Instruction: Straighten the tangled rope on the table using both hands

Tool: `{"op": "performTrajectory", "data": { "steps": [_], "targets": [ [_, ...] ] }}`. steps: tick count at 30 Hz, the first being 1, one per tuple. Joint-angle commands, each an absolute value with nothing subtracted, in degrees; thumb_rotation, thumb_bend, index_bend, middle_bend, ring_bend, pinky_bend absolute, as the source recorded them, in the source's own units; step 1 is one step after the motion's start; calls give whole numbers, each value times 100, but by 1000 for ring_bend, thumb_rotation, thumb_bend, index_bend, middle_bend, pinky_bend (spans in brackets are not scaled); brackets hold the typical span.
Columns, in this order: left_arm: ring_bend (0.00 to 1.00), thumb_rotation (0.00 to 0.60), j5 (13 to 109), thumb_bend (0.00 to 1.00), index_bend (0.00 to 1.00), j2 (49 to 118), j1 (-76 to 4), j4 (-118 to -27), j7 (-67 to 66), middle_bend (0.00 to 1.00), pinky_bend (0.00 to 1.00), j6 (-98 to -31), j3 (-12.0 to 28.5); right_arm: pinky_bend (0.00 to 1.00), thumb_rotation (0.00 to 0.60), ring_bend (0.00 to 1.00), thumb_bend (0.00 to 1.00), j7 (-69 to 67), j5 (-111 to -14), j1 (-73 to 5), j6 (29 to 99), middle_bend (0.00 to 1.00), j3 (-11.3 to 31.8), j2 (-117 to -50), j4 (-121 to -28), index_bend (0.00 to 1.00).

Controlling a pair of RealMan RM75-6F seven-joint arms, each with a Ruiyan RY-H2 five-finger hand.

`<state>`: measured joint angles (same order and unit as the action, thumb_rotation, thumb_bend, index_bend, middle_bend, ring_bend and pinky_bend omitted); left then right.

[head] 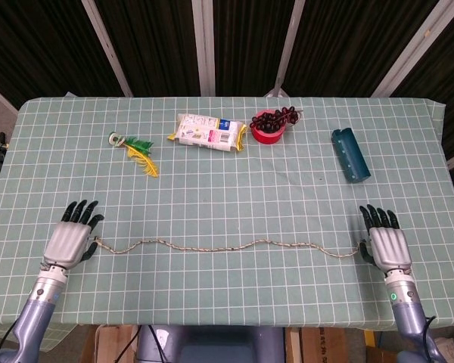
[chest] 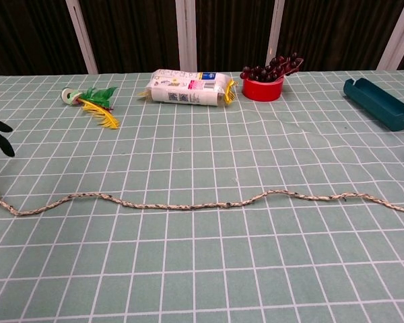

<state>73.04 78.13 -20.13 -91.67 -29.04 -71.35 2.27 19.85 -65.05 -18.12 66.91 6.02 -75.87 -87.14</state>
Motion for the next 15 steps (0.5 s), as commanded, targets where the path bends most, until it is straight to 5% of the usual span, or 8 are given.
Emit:
{"op": "performTrajectory", "data": {
  "steps": [1,9,15],
  "targets": [
    [0,600,7250,394,196,7606,-1941,-9316,-2784,2,0,-7148,211,0,600,0,497,2045,-6438,-1777,6755,0,615,-7497,-8826,0],
    [0,600,7506,203,136,7023,-1577,-9822,-1887,0,0,-7546,138,0,600,0,443,1633,-6577,-1542,7143,0,695,-7173,-9274,0],
    [0,600,8151,151,108,6562,-1122,-10077,-1093,0,0,-8095,-194,0,600,0,265,1047,-7237,-1190,7672,0,523,-6783,-9623,0]
  ]
}}
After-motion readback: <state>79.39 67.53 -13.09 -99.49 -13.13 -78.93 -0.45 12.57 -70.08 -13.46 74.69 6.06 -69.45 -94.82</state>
